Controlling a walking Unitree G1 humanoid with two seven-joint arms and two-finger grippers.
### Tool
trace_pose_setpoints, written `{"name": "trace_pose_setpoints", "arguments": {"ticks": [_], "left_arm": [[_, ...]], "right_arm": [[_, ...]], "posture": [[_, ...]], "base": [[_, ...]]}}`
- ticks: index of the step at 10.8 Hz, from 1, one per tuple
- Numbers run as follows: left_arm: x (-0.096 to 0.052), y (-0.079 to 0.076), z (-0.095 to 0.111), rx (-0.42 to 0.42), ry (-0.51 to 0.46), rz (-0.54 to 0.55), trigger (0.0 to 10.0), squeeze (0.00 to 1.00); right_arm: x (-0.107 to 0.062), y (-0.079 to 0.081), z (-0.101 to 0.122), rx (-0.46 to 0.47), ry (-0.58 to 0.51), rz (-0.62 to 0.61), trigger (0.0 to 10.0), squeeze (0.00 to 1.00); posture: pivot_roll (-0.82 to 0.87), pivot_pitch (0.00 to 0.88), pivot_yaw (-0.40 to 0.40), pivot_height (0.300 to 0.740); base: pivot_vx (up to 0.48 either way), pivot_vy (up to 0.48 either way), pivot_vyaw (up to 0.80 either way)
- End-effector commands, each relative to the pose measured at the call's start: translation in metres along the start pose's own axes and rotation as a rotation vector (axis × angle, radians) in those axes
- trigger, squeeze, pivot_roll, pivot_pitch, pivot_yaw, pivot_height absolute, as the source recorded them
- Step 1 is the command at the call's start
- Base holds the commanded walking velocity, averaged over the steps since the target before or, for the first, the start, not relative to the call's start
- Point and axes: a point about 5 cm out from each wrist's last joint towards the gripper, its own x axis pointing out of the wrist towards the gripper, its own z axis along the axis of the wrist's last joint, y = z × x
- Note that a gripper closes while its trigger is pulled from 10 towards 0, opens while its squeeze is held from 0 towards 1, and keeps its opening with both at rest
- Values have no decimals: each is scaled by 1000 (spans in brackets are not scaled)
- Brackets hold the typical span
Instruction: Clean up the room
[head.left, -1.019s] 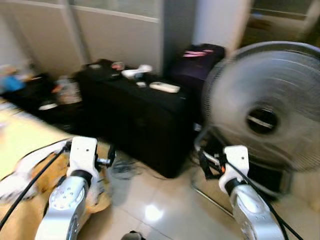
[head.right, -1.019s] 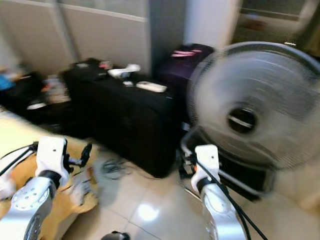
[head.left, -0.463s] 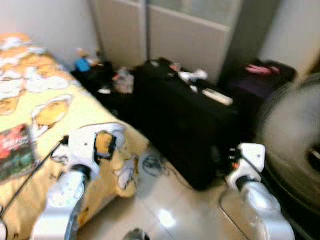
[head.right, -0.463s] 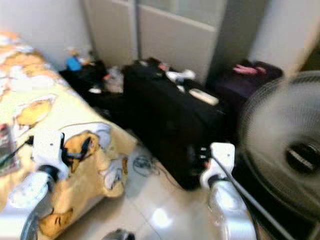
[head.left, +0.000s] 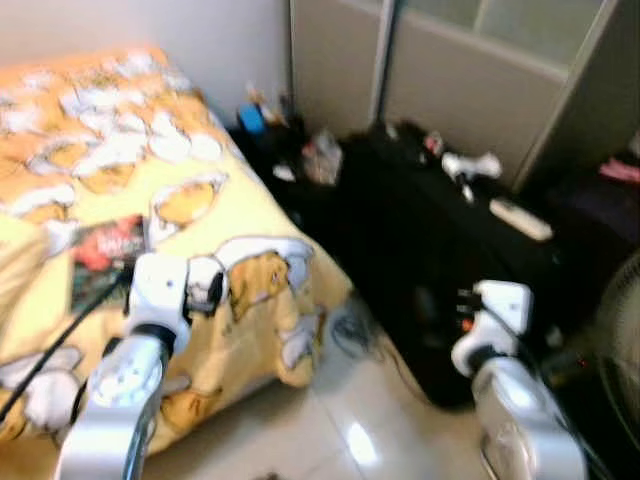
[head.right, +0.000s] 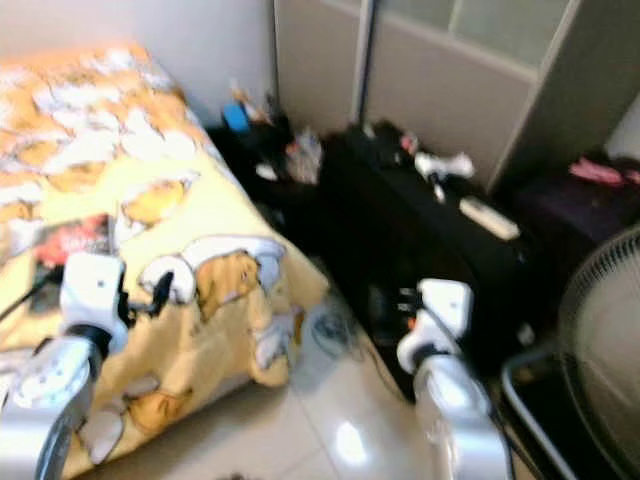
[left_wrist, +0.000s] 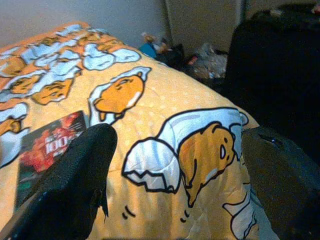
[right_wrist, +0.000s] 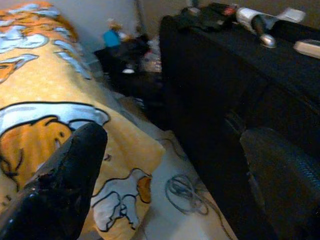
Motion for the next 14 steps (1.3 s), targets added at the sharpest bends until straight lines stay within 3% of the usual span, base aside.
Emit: {"name": "trace_pose_setpoints", "arguments": {"ticks": [1,2,3,4,5,7,10,14], "left_arm": [[0,-3,-2,17,8,-23,10000,0],[5,-4,0,20,2,-14,10000,0],[8,-6,3,28,3,-31,10000,0],[10,-7,4,18,3,-33,10000,0],[12,-7,3,16,4,-41,10000,0],[13,-8,3,6,11,-43,10000,0],[13,-5,2,8,20,-32,10000,0],[15,-3,3,31,23,-29,10000,0]], "right_arm": [[3,-3,0,19,2,-21,10000,1000],[4,3,0,50,5,-3,10000,1000],[7,5,3,63,-4,32,10000,118],[9,5,5,36,-11,41,10000,0],[9,5,5,55,-23,53,10000,0],[12,1,3,4,-35,30,10000,0],[10,3,-1,70,7,36,10000,0],[14,1,-1,56,49,10,10000,0]], "posture": [[-58,0,17,740],[-52,0,7,740],[-45,0,4,740],[-46,0,3,740],[-63,0,9,740],[-60,0,5,740],[-50,0,-8,740],[-54,0,-3,740]], "base": [[0,0,800],[0,0,0],[0,240,0],[0,345,0],[0,356,0],[0,358,0],[0,352,0],[0,357,0]]}}
